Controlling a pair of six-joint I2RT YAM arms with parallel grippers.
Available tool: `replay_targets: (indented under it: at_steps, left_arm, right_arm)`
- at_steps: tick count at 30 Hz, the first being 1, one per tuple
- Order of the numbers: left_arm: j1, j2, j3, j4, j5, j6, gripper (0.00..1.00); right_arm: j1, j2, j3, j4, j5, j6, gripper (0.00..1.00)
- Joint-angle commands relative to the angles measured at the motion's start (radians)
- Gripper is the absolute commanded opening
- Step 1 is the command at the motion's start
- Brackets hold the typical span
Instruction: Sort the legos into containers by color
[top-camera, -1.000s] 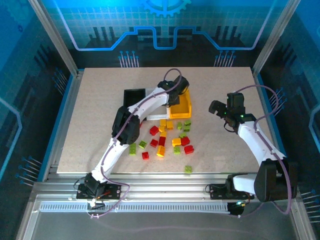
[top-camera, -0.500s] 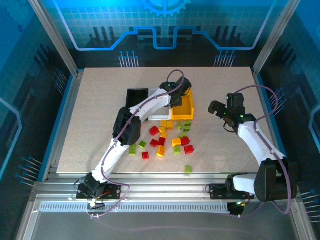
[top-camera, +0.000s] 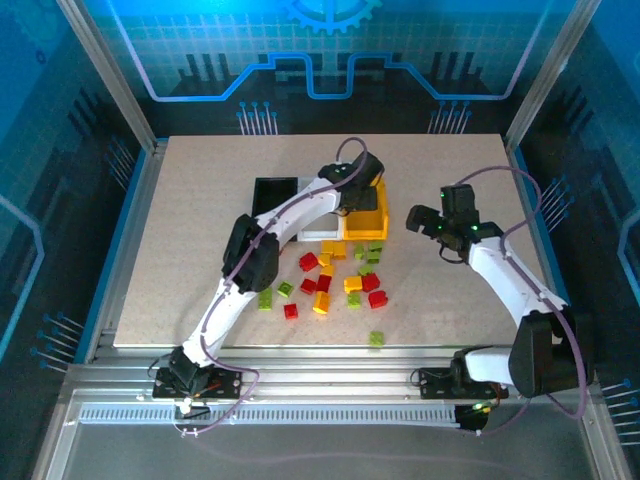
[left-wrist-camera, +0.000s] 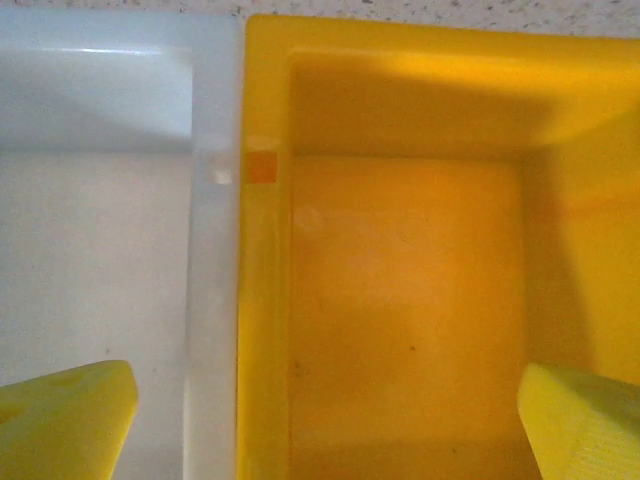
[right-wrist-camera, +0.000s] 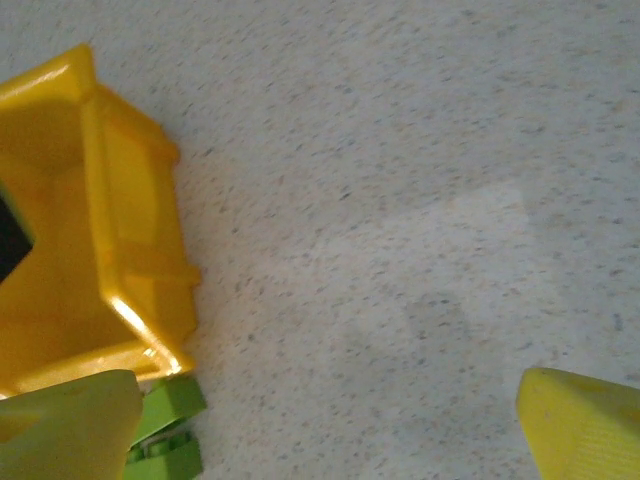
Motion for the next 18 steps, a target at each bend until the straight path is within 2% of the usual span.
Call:
replay_targets:
  at_steps: [1,5,8,13,18]
  left_arm:
    - [0.01,-0.199,-0.107,0.107,0.051,-0.015,0.99]
    - [0.022,-0.389,-0.33,0.209,0.082,0.005,0.99]
    - [0.028,-0.523,-0.506,0.27,0.092,0.014,0.99]
    - [0.029,-0.682,-0.762,0.353,0.132,-0.011,0.99]
    - [0.03,-0.76,-0.915,0.389,0.168,-0.047,0.99]
  right_arm:
    - [0.091,0.041,0.052,-0.073,-0.038,-0.041,0.94]
    - [0.239,0.13,0.097,-0.108,-0.039,-0.073,0.89]
    - [0.31,0.18,0.106,-0.096,-0.015,-0.046,0.87]
    - [0.349,0.264,0.118,-0.101,0.074,0.043,0.82]
    - [0.349,0.311,0.128,-0.074,0.094,0.058,0.76]
